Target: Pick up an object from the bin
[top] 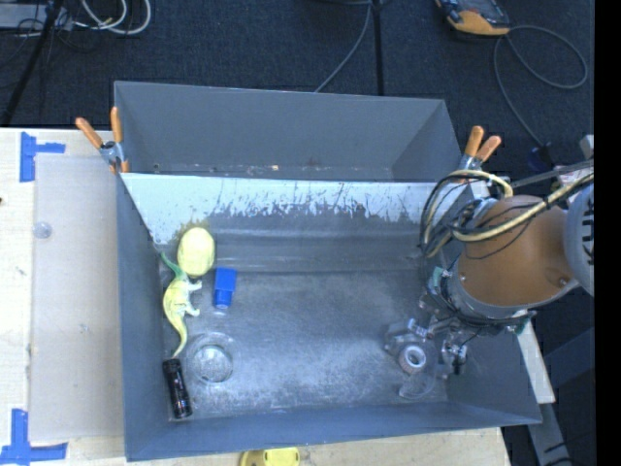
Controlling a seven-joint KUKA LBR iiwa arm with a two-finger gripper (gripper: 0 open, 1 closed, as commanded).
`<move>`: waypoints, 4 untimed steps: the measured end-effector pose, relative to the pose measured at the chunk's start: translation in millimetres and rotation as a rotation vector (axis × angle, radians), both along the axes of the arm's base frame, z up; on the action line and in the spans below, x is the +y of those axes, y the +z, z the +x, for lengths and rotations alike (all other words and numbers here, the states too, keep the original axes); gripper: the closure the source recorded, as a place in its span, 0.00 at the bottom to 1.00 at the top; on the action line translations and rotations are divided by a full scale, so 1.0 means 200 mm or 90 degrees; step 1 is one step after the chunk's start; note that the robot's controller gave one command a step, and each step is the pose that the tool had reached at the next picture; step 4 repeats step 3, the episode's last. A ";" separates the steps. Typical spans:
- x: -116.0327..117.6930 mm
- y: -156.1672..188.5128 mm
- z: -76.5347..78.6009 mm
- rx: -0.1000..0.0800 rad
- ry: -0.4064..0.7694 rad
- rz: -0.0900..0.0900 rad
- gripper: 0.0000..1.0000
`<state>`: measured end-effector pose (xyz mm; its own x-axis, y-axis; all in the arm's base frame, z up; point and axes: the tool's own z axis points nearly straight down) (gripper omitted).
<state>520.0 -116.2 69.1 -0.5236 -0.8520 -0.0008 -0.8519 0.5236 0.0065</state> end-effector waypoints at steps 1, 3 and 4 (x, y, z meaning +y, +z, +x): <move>0.00 0.00 0.00 0.000 0.000 0.000 1.00; 0.00 0.10 -0.01 0.003 -0.002 0.001 1.00; 0.00 0.10 -0.01 0.003 -0.002 0.001 1.00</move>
Offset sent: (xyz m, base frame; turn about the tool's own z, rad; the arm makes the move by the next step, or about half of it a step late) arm -0.0002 0.0000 0.0518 0.0000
